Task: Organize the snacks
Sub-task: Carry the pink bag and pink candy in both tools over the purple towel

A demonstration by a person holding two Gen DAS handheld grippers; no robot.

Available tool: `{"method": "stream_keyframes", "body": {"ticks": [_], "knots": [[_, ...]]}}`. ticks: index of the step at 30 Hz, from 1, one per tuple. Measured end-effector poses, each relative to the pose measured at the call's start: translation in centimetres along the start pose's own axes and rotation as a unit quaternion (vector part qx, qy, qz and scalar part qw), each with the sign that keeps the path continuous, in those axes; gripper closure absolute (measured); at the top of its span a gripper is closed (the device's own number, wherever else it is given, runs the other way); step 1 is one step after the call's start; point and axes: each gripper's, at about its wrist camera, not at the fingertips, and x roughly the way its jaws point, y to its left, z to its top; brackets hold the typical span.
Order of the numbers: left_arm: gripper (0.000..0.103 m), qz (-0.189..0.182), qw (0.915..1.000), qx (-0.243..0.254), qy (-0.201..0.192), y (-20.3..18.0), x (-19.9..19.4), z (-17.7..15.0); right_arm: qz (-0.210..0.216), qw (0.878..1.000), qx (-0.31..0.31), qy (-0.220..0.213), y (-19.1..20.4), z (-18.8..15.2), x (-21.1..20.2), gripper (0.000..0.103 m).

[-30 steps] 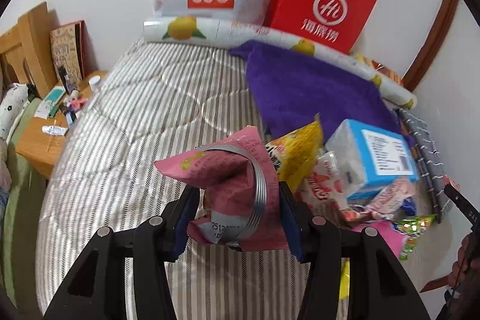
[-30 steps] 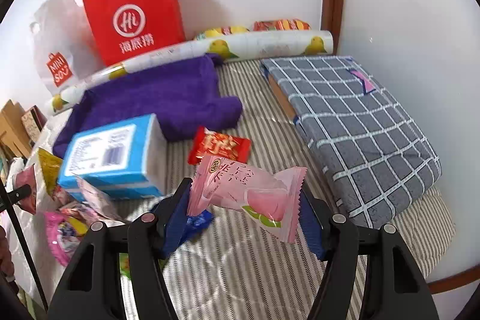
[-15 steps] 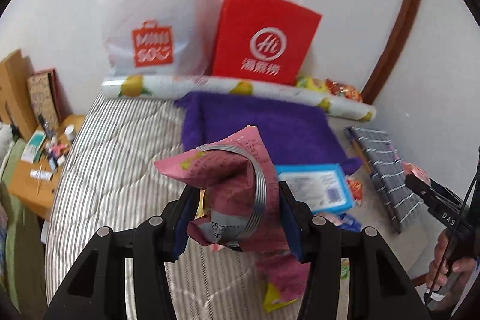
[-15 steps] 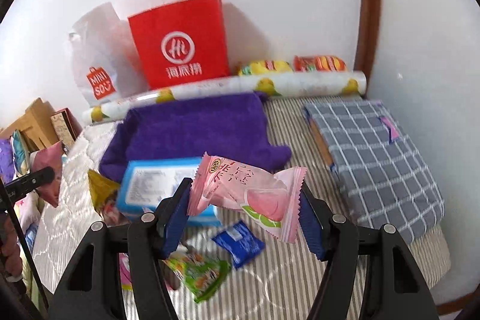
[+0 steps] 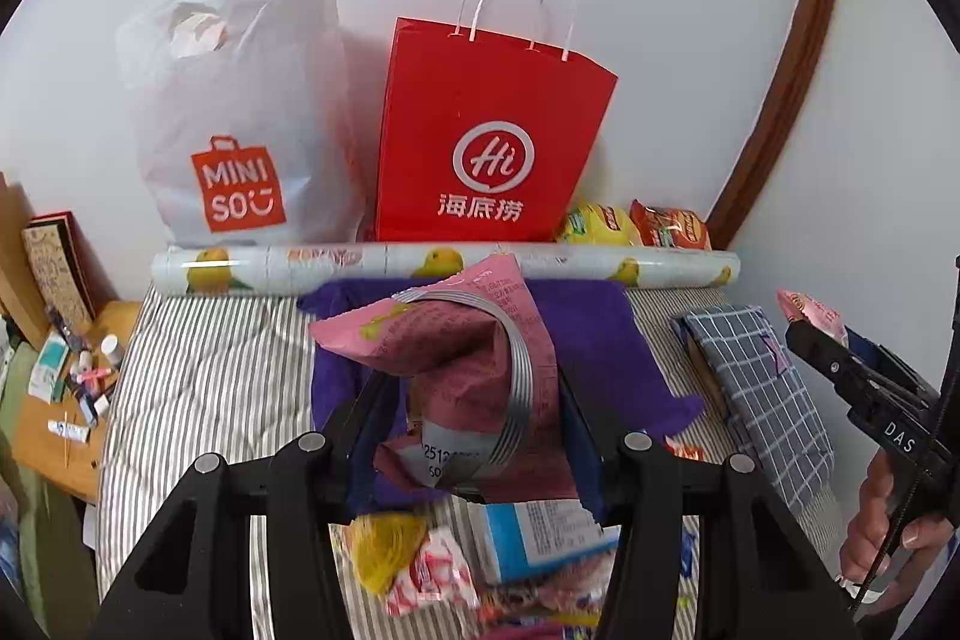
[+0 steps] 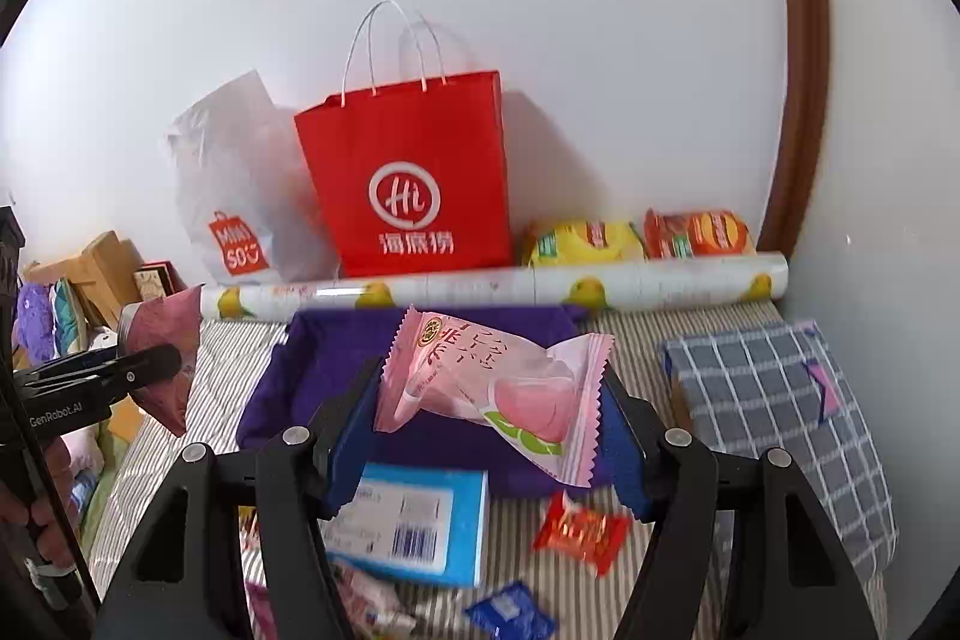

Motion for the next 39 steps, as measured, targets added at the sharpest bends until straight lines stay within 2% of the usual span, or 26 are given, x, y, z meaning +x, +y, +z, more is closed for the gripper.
{"method": "stream_keyframes", "body": {"ticks": [19,25,29,39], "knots": [[0.053,0.012,0.9987,-0.040,0.029,3.9,10.3,6.2,0.022,0.999,-0.005,0.023,-1.1,5.8,12.7,0.037],[0.053,0.005,0.9976,-0.045,0.053,4.6,14.3,6.4,0.021,0.998,-0.003,0.055,-1.4,5.3,17.3,0.037],[0.053,0.003,0.9955,-0.049,0.081,5.1,17.0,5.7,0.038,0.996,0.010,0.078,-1.8,4.3,19.5,0.037],[0.053,0.003,0.9892,-0.055,0.136,6.0,20.8,3.4,0.024,0.986,0.000,0.168,-2.9,1.2,25.2,0.037]]}}
